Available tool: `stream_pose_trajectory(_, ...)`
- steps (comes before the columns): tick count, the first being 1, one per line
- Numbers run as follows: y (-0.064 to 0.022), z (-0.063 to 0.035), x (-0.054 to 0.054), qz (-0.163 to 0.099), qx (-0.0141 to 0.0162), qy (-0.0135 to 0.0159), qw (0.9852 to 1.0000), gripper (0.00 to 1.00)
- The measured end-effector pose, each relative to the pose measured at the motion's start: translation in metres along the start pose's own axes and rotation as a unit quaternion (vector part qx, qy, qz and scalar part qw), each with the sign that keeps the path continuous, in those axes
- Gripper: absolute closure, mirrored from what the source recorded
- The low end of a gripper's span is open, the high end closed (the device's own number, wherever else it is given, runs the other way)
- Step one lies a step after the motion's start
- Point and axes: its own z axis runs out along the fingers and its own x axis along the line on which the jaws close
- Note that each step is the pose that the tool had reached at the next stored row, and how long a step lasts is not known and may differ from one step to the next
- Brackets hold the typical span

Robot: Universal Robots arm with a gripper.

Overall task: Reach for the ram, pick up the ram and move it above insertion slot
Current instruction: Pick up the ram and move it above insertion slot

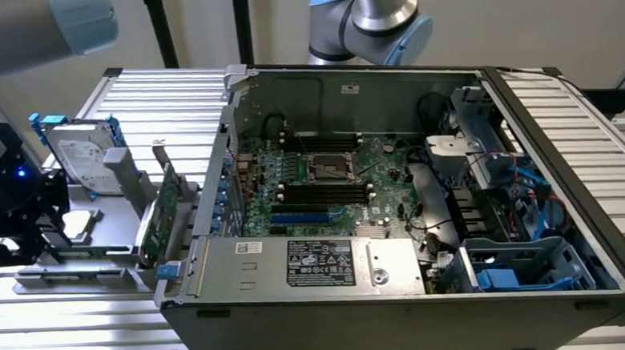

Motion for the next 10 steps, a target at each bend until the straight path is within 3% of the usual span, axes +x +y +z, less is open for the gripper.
stream_pose_trajectory(10, -0.0008, 0.0121, 0.003, -0.011, -0.0001, 0.0005, 0.9999, 0.69)
